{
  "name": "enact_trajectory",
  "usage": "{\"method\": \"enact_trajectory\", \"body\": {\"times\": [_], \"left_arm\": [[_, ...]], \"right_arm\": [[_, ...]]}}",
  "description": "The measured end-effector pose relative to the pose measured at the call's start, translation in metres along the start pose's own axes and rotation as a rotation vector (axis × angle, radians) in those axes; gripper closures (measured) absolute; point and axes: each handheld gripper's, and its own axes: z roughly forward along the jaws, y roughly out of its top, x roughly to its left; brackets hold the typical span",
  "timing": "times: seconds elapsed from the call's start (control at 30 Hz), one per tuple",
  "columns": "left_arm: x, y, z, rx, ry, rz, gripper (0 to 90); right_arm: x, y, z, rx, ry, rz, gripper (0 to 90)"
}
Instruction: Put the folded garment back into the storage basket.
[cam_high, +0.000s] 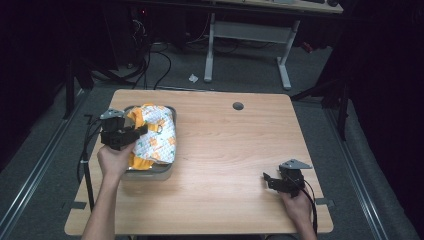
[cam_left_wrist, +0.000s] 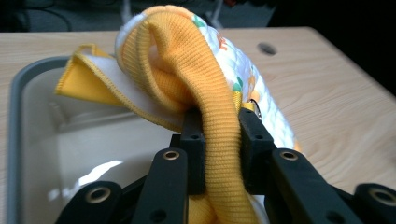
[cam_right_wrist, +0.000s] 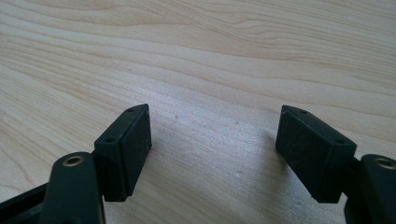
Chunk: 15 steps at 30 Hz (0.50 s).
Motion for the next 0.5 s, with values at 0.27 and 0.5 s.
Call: {"method": "enact_trajectory", "body": {"times": [0.27,0.5], "left_arm": [[0.014,-0.012,0.017,0.055,0.026,-0.005,75.2],[0.016,-0.015,0.031,0.117,0.083,0.029,75.1]], "right_arm": [[0.0,0.0,0.0,0.0,0.0,0.0,27.0],[0.0,0.0,0.0,0.001,0.0,-0.002,27.0]]}}
